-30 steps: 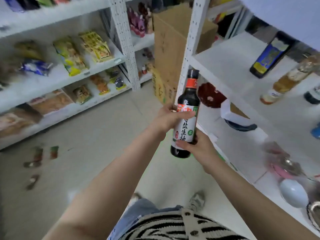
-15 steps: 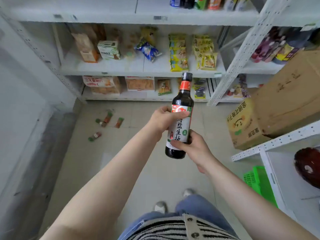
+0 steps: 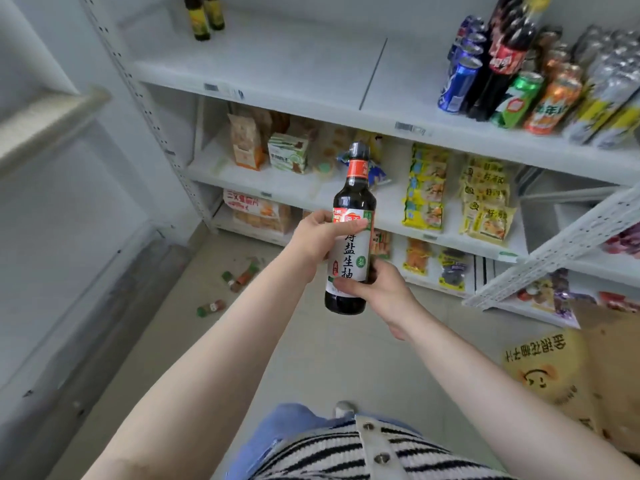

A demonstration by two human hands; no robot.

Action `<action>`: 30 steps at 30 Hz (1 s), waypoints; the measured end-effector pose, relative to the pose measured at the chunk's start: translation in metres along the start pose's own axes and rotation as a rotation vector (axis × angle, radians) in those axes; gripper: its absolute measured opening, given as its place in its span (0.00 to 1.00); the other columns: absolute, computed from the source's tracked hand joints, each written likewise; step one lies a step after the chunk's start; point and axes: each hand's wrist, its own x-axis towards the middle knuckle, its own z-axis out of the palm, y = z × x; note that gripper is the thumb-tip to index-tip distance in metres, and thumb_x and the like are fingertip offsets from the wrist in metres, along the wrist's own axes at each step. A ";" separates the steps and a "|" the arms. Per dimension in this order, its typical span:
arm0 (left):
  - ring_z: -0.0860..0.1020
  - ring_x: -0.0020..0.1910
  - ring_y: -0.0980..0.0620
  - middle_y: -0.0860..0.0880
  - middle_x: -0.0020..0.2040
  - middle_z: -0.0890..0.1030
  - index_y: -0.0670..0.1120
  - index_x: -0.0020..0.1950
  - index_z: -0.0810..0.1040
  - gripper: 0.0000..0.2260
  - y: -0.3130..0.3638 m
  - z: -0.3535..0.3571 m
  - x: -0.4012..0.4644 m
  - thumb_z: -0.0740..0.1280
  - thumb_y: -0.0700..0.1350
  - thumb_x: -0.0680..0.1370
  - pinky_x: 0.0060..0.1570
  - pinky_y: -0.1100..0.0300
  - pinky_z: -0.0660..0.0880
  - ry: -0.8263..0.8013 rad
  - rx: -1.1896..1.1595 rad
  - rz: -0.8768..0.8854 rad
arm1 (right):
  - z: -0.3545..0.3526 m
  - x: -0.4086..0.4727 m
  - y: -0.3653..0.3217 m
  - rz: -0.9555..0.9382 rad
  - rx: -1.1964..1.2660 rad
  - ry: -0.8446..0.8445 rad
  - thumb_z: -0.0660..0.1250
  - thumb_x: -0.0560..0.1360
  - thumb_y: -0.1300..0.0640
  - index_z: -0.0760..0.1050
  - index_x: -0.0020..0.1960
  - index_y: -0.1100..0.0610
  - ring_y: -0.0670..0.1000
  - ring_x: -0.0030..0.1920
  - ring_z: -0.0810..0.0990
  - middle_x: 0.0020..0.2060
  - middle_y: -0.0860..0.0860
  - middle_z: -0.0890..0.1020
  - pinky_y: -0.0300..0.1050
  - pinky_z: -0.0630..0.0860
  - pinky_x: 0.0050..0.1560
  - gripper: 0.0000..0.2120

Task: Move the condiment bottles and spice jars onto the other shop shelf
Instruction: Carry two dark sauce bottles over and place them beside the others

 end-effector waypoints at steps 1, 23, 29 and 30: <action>0.82 0.40 0.51 0.47 0.46 0.84 0.42 0.57 0.75 0.22 0.009 -0.005 0.012 0.77 0.48 0.68 0.38 0.61 0.77 0.018 -0.009 0.007 | 0.000 0.016 -0.009 -0.011 -0.013 -0.015 0.77 0.66 0.59 0.76 0.58 0.55 0.48 0.53 0.82 0.51 0.49 0.84 0.45 0.77 0.56 0.21; 0.83 0.40 0.51 0.49 0.43 0.84 0.44 0.56 0.75 0.21 0.225 -0.255 0.279 0.77 0.47 0.67 0.36 0.60 0.77 0.038 -0.016 0.203 | 0.164 0.361 -0.212 -0.161 -0.068 0.011 0.78 0.64 0.56 0.76 0.57 0.52 0.44 0.50 0.83 0.50 0.47 0.85 0.41 0.77 0.49 0.23; 0.83 0.43 0.52 0.48 0.47 0.83 0.45 0.57 0.75 0.23 0.276 -0.278 0.345 0.78 0.48 0.67 0.38 0.61 0.76 0.082 0.011 0.277 | 0.168 0.449 -0.255 -0.193 -0.056 0.027 0.79 0.63 0.59 0.76 0.58 0.54 0.49 0.53 0.83 0.51 0.49 0.84 0.46 0.78 0.52 0.25; 0.82 0.43 0.52 0.48 0.47 0.83 0.44 0.57 0.75 0.23 0.282 -0.280 0.357 0.77 0.48 0.67 0.37 0.61 0.76 0.087 0.020 0.292 | 0.168 0.464 -0.261 -0.200 -0.068 0.032 0.79 0.63 0.59 0.76 0.59 0.54 0.49 0.53 0.82 0.52 0.49 0.84 0.44 0.78 0.51 0.26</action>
